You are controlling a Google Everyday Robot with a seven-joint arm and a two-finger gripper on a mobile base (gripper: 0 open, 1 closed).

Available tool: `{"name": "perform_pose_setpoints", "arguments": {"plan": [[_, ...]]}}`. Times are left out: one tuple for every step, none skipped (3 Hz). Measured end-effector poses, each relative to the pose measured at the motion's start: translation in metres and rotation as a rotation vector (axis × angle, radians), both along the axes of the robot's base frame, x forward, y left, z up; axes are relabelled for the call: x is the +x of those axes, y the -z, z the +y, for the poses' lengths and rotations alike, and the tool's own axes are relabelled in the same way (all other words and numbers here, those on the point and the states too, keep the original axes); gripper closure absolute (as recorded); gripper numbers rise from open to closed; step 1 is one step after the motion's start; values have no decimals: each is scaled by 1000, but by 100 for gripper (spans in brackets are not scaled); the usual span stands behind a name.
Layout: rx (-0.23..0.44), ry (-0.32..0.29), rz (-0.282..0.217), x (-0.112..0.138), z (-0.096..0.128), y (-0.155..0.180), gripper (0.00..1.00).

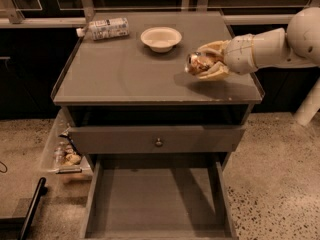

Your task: Pick orange can from middle drawer and place on counter

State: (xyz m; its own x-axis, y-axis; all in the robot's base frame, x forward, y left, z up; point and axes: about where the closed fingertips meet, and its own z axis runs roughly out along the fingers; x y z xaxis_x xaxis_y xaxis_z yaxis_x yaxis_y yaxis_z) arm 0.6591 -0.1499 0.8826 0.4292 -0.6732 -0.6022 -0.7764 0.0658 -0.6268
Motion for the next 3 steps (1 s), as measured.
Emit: {"name": "perform_pose_setpoints", "arguments": {"plan": [[53,88,47,20,-11,10,100],[87,151,98,35,-11,19,83],[93,156,106,35,-10,19,62]]}}
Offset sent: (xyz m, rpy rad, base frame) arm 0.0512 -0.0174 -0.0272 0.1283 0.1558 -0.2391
